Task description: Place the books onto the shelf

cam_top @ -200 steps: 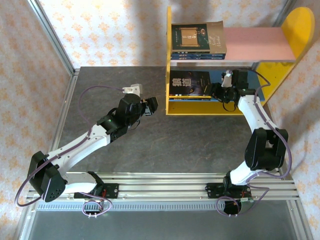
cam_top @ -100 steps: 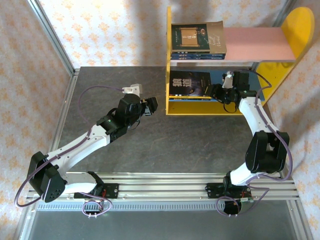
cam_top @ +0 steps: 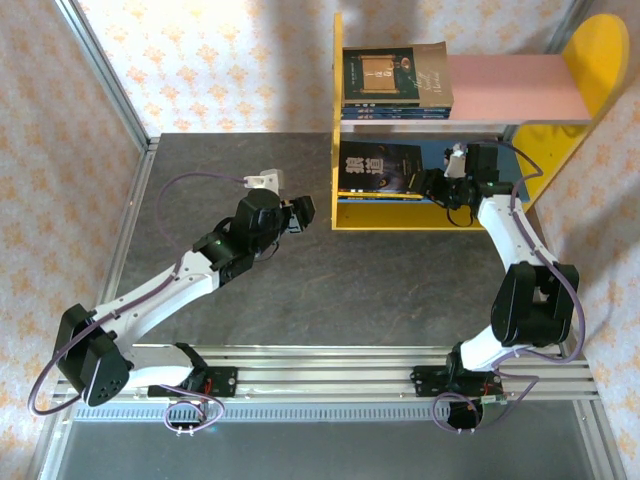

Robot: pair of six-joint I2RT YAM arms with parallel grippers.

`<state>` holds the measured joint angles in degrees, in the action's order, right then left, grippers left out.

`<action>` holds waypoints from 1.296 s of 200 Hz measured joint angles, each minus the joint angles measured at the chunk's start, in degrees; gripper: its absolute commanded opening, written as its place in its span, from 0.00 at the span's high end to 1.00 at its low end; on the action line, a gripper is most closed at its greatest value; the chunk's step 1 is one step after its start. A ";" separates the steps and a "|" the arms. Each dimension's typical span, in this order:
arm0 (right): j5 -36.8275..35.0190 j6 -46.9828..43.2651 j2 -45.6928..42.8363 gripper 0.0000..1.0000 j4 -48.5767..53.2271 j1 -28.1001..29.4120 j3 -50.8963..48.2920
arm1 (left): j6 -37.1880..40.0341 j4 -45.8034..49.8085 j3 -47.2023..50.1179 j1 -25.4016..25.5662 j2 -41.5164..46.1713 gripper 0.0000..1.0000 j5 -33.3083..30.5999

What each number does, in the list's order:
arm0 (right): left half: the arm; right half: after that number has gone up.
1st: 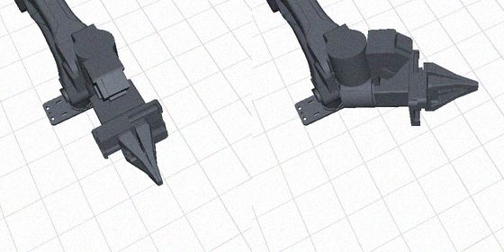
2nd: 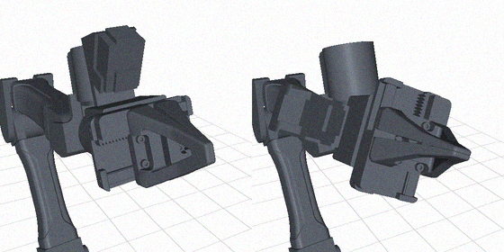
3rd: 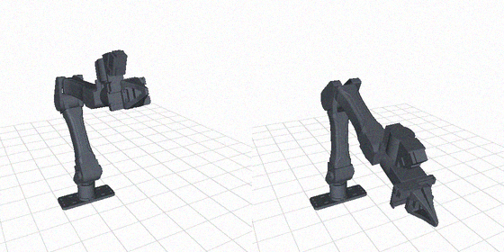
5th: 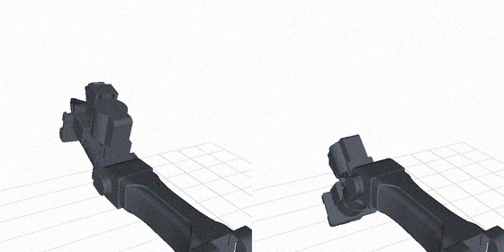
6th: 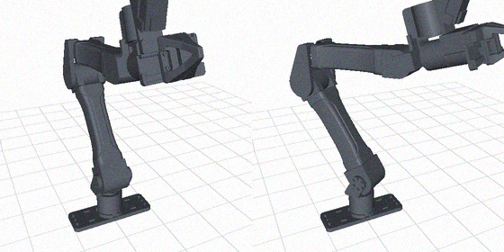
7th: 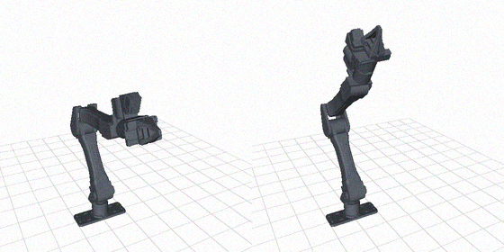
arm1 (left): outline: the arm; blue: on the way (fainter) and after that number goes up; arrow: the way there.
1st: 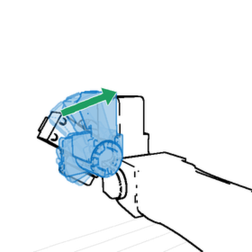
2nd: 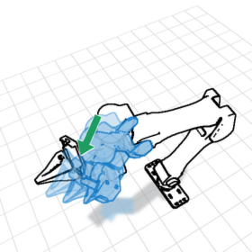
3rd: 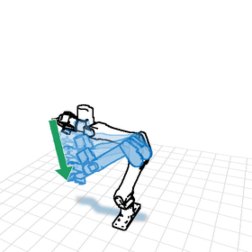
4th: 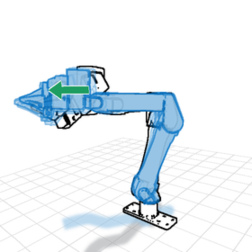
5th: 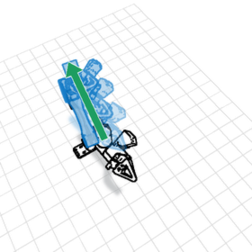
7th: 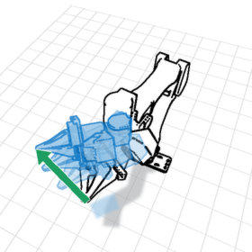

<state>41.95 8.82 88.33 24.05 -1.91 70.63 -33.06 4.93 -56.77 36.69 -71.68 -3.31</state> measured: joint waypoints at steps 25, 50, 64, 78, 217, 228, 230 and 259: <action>-1.31 0.13 -0.44 0.47 0.04 -0.02 -0.09 | 0.11 0.02 0.04 0.00 0.33 0.39 -0.11; -4.46 0.15 -3.78 0.46 0.74 -0.48 -1.05 | 0.63 0.22 0.04 -0.11 0.76 0.39 -0.17; -6.43 0.15 -7.34 0.45 1.51 -0.96 -2.34 | 1.70 0.72 0.04 -0.35 1.29 0.38 -0.44; -8.31 0.20 -11.85 0.42 2.25 -1.49 -4.22 | 2.89 1.33 0.02 -1.05 1.97 0.37 -0.74; -29.83 2.08 -39.43 0.01 14.36 -4.57 -14.82 | 16.65 19.23 -14.01 -12.20 1.38 0.01 -2.08; -30.75 2.10 -39.43 0.01 14.97 -4.85 -14.80 | 16.94 21.66 -14.88 -14.25 1.81 0.01 -2.78; -30.88 2.12 -39.43 0.01 15.06 -4.92 -14.80 | 16.98 21.94 -14.97 -14.49 1.84 0.01 -2.89; -31.93 2.10 -39.58 0.01 15.10 -4.96 -14.84 | 18.93 24.65 -14.95 -18.45 4.55 0.01 -8.35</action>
<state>10.02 10.92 48.75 39.16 -6.87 55.79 -14.13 29.58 -71.72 18.24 -67.13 -11.66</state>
